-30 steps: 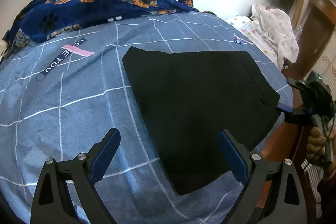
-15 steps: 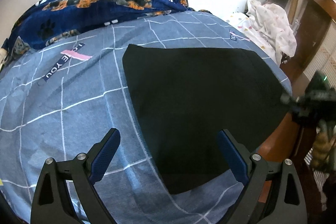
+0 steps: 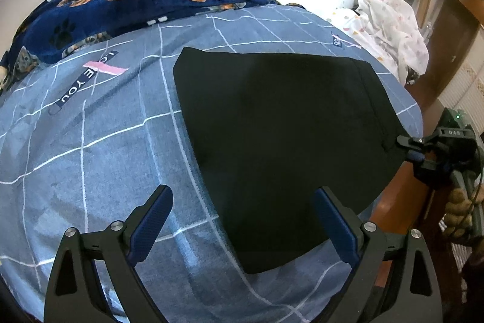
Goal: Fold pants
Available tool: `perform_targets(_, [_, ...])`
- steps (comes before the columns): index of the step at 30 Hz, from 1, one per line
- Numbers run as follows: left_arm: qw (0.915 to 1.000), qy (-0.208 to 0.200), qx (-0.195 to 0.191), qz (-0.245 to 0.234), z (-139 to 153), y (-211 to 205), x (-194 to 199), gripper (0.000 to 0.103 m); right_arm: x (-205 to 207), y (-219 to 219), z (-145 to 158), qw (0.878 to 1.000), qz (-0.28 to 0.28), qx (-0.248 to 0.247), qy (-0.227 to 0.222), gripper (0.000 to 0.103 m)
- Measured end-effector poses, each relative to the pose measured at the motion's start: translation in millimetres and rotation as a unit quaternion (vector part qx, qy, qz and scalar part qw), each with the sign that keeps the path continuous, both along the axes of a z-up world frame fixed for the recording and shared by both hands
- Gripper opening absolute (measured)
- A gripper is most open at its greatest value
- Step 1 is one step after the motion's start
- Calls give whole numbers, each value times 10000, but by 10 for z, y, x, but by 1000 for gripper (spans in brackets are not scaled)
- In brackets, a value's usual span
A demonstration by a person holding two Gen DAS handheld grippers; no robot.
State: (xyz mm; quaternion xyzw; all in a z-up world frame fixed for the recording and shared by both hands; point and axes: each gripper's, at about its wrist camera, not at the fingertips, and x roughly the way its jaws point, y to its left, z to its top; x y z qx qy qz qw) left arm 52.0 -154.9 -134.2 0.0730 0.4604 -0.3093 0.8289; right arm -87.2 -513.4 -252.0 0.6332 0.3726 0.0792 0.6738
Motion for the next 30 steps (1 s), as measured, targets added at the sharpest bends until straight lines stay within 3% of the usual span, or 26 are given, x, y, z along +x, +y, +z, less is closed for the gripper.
perform_targets(4, [10000, 18, -13, 5, -4, 11, -4, 94, -22, -14, 66, 9998, -132, 10, 154, 12])
perform_targets(6, [10000, 41, -11, 17, -15, 17, -5, 94, -26, -18, 119, 9998, -155, 1, 159, 20])
perform_targets(10, [10000, 73, 47, 8, -34, 20, -16, 94, 21, 1, 301, 9986, -56, -494, 200, 26])
perform_targets(15, [9999, 90, 48, 54, -28, 50, -10, 94, 6, -18, 517, 9972, 39, -741, 82, 60])
perform_targets(17, [9999, 107, 8, 87, -20, 70, -5, 94, -47, -72, 627, 9955, -32, -946, 35, 65])
perform_targets(19, [9998, 148, -25, 127, -24, 94, 5, 94, -79, -149, 681, 9945, -99, -1046, -52, 66])
perform_targets(25, [9994, 275, -55, 206, -42, 130, 24, 94, -18, -246, 545, 9970, 36, -732, -230, 66])
perform_targets(30, [9992, 294, -86, 257, -31, 163, 28, 94, 122, -246, 403, 9973, 146, -718, -101, 66])
